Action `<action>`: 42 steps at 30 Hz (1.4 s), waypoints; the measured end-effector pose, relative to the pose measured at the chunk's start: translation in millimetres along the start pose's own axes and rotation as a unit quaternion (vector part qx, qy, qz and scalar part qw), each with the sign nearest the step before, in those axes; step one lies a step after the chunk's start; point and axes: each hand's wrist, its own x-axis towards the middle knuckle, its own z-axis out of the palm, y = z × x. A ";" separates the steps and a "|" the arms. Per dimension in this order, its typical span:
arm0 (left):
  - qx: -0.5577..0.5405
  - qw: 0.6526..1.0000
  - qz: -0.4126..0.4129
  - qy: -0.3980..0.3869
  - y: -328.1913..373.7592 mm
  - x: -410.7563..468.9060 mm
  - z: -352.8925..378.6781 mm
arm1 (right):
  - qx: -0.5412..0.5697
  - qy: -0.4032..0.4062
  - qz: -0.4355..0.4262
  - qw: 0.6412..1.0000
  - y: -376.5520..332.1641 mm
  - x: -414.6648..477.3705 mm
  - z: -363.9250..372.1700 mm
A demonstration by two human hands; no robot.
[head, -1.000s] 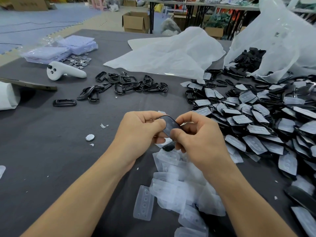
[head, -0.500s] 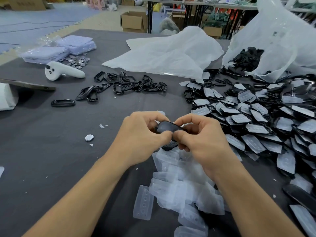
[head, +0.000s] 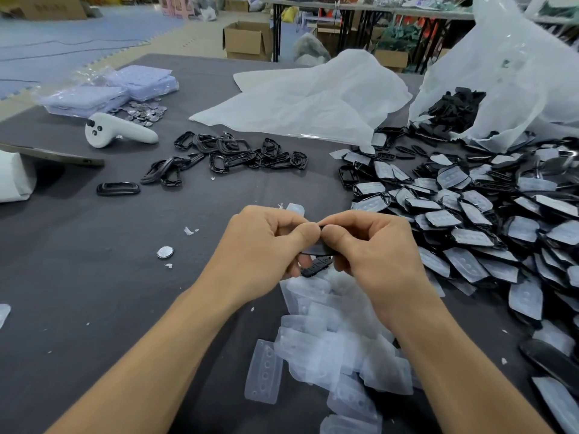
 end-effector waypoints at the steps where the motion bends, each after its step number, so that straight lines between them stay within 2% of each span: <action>1: 0.003 1.000 0.004 0.012 0.2 -0.1 0.0 | -0.003 -0.002 -0.008 1.000 0.0 -0.8 0.6; 6: 0.019 0.999 0.013 0.039 0.9 -0.5 3.9 | 0.022 0.006 -0.005 1.000 1.6 -1.7 3.5; 10: -0.031 0.998 -0.015 0.050 -2.3 2.9 4.1 | 0.037 0.040 0.031 0.998 6.6 4.0 3.0; 12: -0.050 0.998 -0.022 0.030 -2.9 4.2 0.7 | 0.045 0.055 0.041 0.997 8.1 5.6 0.0; 14: -0.065 0.997 -0.028 0.020 -3.2 5.8 -1.9 | 0.055 0.050 0.050 0.996 8.9 6.0 -1.5; 17: -0.073 0.995 -0.039 0.057 -4.7 6.4 -2.2 | 0.064 0.022 0.043 0.997 9.9 5.2 -0.1; 21: -0.079 0.994 -0.044 0.065 -6.6 6.0 -0.4 | -0.011 0.012 0.003 1.000 10.7 3.8 0.0; 23: -0.074 0.995 -0.039 0.053 -6.5 4.7 1.8 | -0.027 0.022 0.005 0.999 11.8 5.2 -1.7; 26: 0.005 1.000 -0.004 0.029 -6.7 2.2 2.9 | 0.002 0.000 0.025 1.000 9.5 5.5 -3.0; 28: 0.018 1.000 0.000 0.023 -7.1 3.6 2.2 | 0.000 -0.009 0.019 1.000 8.0 3.9 -3.3; 30: -0.002 0.999 -0.016 0.043 -9.1 6.4 1.5 | -0.073 -0.005 -0.013 0.997 8.2 0.2 -2.9; 33: -0.053 0.996 -0.050 0.052 -10.3 7.5 1.5 | -0.242 0.005 -0.081 0.967 7.9 -6.0 -1.0; 37: -0.107 0.991 -0.053 0.058 -10.3 8.6 3.7 | -0.269 0.028 -0.112 0.956 3.1 -5.9 -4.5; 39: -0.083 0.993 -0.036 0.070 -11.9 8.8 4.0 | -0.303 0.070 -0.137 0.940 0.9 -3.2 -13.0; 42: 0.015 0.994 -0.013 0.104 -17.9 9.3 1.5 | -0.391 0.201 -0.146 0.886 -4.2 7.7 -41.5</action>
